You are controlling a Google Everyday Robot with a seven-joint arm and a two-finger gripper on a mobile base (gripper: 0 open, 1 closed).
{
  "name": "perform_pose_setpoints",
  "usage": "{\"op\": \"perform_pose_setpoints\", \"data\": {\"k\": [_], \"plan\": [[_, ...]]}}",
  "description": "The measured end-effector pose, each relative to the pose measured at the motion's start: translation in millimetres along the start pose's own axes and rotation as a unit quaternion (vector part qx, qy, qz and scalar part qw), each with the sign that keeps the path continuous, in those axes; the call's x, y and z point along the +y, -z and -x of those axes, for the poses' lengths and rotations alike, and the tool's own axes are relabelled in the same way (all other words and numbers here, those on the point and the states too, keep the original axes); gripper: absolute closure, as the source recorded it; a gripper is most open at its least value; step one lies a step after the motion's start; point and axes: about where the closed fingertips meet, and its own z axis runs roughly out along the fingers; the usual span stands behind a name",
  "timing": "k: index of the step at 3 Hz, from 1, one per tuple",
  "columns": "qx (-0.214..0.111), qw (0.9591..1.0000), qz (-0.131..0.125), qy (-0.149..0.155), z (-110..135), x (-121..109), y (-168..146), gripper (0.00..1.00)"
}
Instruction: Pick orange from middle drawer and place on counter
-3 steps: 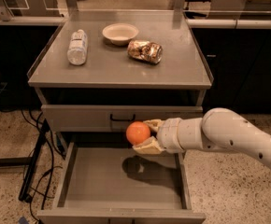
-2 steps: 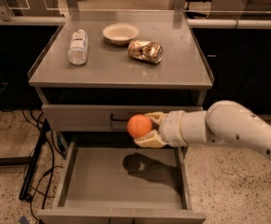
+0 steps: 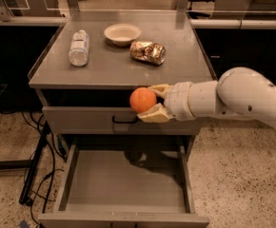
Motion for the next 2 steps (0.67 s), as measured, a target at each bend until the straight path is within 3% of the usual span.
{"op": "perform_pose_setpoints", "data": {"k": [2], "plan": [[0.011,0.9985,-0.051,0.018,37.4,-102.3,24.9,1.0]]}}
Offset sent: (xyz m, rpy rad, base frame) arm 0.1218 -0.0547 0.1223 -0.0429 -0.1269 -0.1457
